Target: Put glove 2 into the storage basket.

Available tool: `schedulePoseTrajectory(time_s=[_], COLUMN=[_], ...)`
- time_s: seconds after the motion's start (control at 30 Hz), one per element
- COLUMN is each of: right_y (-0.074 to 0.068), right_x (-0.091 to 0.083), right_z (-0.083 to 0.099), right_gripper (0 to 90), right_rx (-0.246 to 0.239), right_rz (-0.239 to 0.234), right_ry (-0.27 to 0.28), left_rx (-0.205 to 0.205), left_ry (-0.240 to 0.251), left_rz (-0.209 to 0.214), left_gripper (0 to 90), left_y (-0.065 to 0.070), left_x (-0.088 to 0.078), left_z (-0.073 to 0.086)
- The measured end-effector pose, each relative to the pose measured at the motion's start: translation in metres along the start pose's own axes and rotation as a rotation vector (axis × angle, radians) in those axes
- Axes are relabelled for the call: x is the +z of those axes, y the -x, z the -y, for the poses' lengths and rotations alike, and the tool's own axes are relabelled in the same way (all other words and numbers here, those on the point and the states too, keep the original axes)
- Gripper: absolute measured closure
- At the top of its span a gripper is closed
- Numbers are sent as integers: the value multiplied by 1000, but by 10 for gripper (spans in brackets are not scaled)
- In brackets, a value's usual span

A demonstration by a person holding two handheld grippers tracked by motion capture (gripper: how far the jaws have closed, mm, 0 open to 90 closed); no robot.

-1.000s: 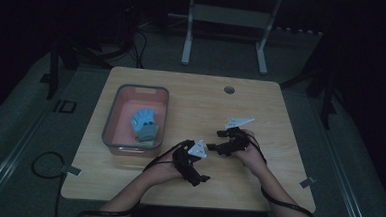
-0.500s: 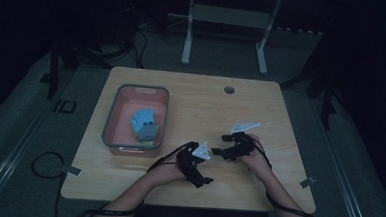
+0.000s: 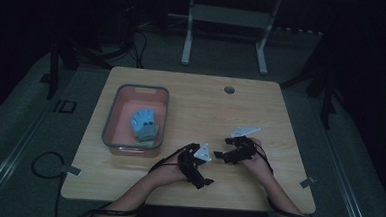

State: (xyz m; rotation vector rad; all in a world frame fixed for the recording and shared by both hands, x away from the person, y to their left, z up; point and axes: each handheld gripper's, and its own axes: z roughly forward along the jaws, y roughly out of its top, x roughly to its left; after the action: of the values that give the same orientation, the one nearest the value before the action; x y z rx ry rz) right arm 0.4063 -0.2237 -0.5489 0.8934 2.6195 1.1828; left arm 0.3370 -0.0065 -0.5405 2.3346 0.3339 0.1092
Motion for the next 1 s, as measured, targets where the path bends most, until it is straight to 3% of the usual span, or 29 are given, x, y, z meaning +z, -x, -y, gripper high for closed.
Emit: schedulePoseTrajectory(time_s=[1.0], right_y=[7], right_x=[-13], right_z=[18], right_gripper=[171], right_rx=[51], right_rz=[47], right_ry=[31], left_rx=[18], left_ry=[-9], left_rz=[-32], left_gripper=[15], left_y=[-2], left_x=[3], left_z=[6])
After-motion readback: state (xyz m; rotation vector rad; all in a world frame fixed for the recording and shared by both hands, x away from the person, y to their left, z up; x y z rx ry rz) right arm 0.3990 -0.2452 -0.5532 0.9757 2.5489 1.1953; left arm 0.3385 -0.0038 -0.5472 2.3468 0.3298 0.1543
